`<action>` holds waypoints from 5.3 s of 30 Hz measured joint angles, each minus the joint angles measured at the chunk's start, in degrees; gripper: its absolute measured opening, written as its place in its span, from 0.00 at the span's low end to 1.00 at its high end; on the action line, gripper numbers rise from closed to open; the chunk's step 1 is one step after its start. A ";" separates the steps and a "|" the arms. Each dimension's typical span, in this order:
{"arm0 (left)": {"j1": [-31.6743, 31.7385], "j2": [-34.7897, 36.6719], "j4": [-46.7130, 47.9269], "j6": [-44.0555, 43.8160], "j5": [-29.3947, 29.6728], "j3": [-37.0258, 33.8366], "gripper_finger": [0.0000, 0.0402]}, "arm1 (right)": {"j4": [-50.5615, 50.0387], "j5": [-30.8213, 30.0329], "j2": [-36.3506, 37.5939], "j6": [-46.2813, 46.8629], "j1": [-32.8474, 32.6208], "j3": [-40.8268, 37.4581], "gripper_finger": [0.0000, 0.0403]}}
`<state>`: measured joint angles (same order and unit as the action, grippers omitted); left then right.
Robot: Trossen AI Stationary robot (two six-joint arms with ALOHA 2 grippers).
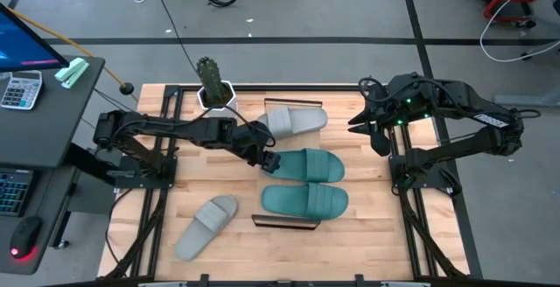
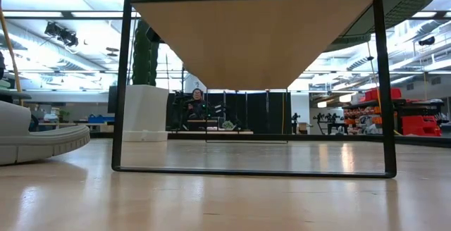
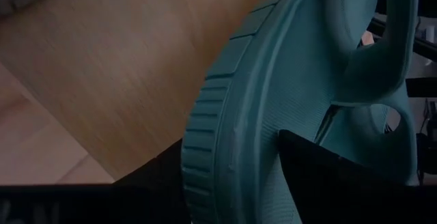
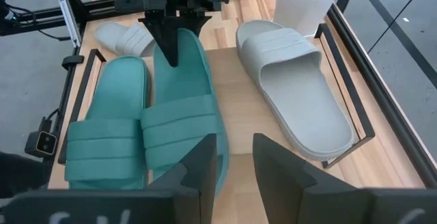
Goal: Pick and place slides into the shelf
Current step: Put the blue slipper on the shelf
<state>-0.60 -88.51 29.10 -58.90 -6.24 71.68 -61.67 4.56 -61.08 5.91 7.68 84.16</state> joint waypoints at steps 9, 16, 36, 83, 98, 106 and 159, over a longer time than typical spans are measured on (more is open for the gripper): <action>0.04 0.00 -0.32 1.00 -3.37 0.00 0.54 | 0.00 0.00 0.02 -0.09 0.00 0.00 0.25; 0.14 0.00 2.68 0.72 -2.86 0.02 0.55 | 0.00 0.00 0.02 -0.09 0.02 0.00 0.25; 3.02 3.17 3.89 4.53 -4.12 0.11 0.54 | -0.02 0.00 0.02 -0.07 0.01 0.00 0.25; 1.11 3.45 1.46 4.24 -0.65 -4.59 0.57 | -0.02 0.00 0.04 0.11 0.02 0.00 0.25; 1.09 5.39 7.56 2.28 -1.37 -4.49 0.77 | 0.00 0.00 0.04 0.11 0.07 0.00 0.25; 1.11 7.75 11.78 2.24 -1.07 -4.55 0.77 | -0.01 -0.01 -0.12 0.07 0.07 0.00 0.25; -3.56 18.16 39.09 1.05 18.74 -4.61 0.61 | 29.79 6.01 15.42 54.67 -0.92 -43.24 0.25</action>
<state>-4.16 -70.35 68.19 -57.84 12.49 67.07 -31.88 10.57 -45.66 60.59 6.77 40.92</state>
